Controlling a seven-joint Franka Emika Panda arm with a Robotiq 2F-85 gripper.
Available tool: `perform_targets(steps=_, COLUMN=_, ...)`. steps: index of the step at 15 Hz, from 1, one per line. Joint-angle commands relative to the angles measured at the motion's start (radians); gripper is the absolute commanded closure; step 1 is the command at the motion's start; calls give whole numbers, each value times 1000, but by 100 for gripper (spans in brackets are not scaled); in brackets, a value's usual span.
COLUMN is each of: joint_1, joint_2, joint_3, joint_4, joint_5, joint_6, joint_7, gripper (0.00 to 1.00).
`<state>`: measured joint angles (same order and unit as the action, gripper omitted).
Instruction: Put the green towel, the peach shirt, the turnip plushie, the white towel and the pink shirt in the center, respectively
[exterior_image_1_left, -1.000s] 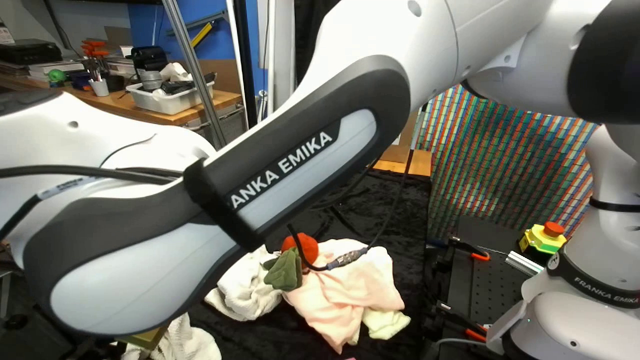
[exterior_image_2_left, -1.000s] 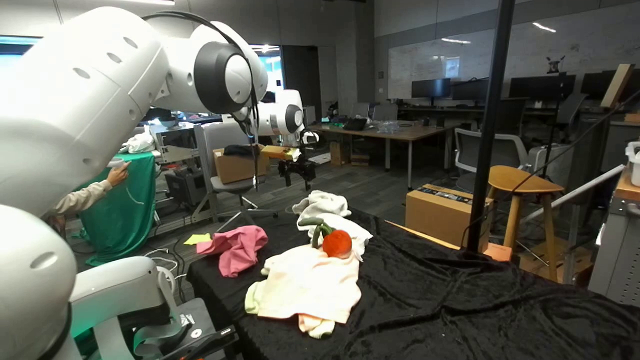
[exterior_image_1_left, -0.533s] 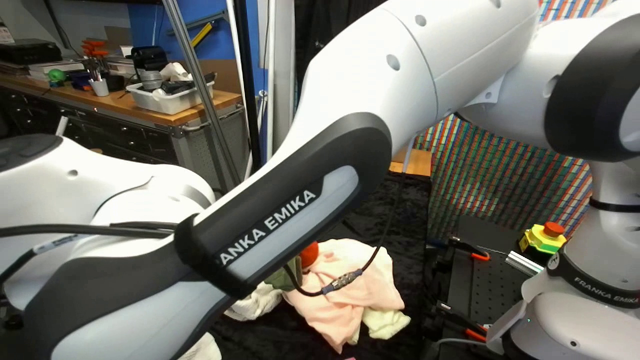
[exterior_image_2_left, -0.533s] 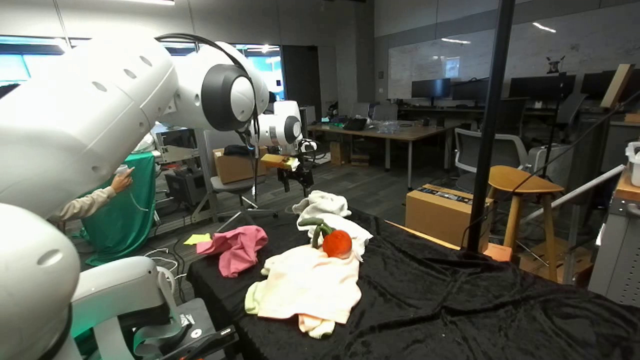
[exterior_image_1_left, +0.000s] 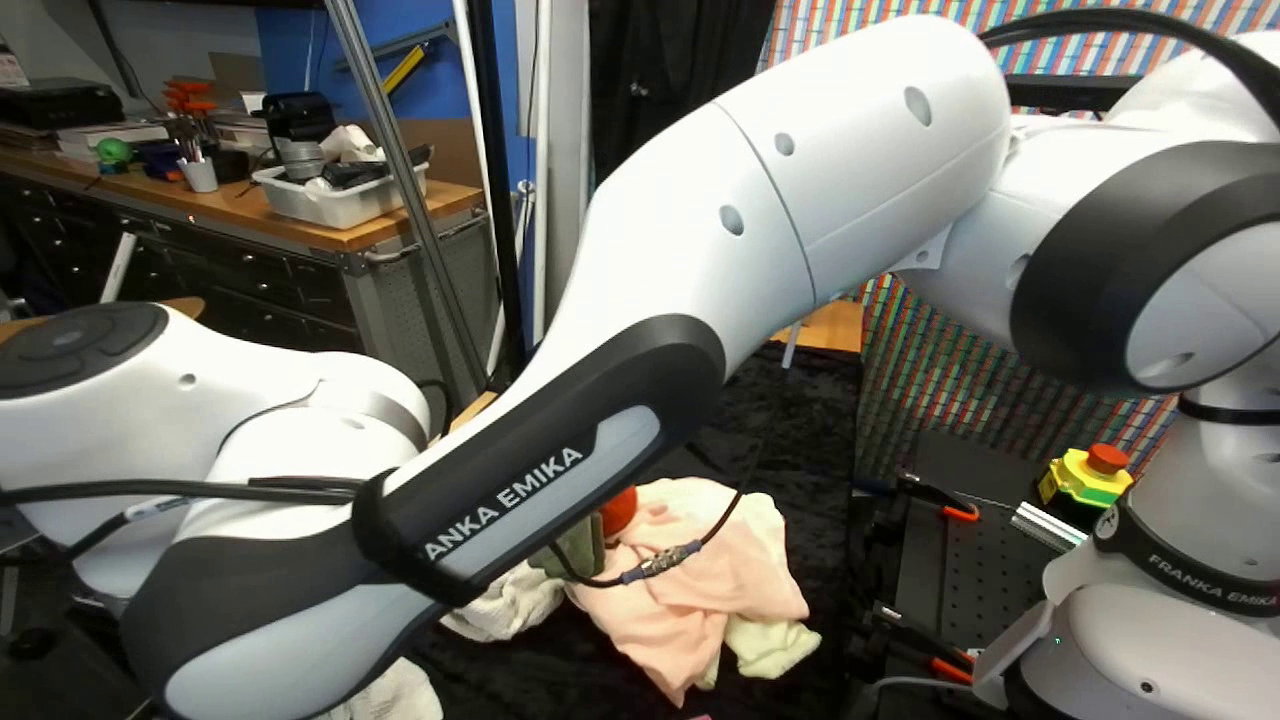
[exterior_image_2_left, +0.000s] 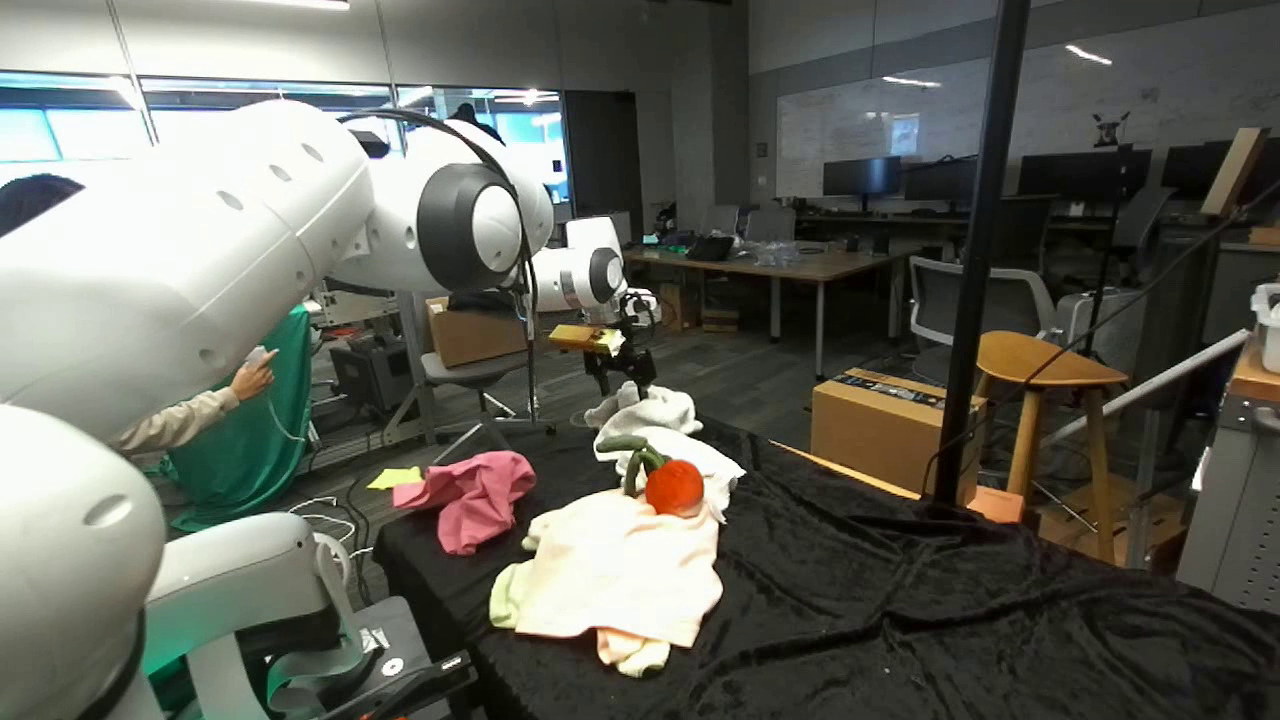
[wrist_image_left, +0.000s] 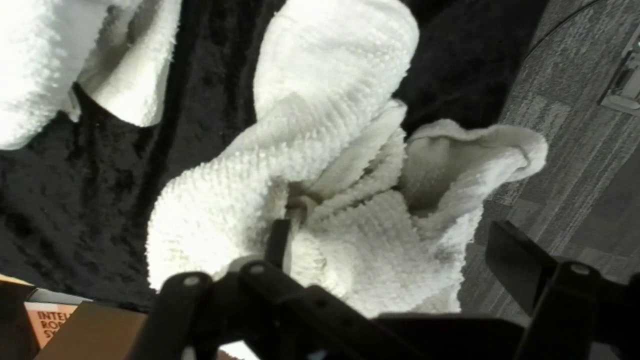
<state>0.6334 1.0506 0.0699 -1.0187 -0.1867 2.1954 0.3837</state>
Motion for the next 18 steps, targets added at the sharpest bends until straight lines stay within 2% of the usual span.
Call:
perform_targets(steps=1, joint_1=6, joint_2=64, joint_3=-40, joint_4=91, joint_5=-20, joint_6=1, joint_7=21, gripper=0)
perform_targets(steps=5, joint_1=1, joint_2=98, joint_3=-60, joint_4=119, joint_5=-6, joint_6=-19, joint_7=20, gripper=0)
perform_targets(steps=9, joint_1=-8, joint_2=113, joint_3=-52, joint_4=133, joint_5=9, joint_6=-46, joint_7=17, gripper=0)
perform_targets(steps=10, joint_1=-10, joint_2=113, joint_3=-50, joint_4=136, joint_5=12, joint_6=-55, joint_7=18, gripper=25)
perform_targets(steps=11, joint_1=-13, joint_2=113, joint_3=-47, joint_4=138, joint_5=16, joint_6=-63, joint_7=15, gripper=25)
perform_targets(steps=14, joint_1=-18, joint_2=109, joint_3=-45, joint_4=144, joint_5=25, joint_6=-85, joint_7=15, gripper=52)
perform_targets(steps=18, joint_1=-22, joint_2=105, joint_3=-42, joint_4=150, joint_5=32, joint_6=-107, joint_7=11, gripper=80)
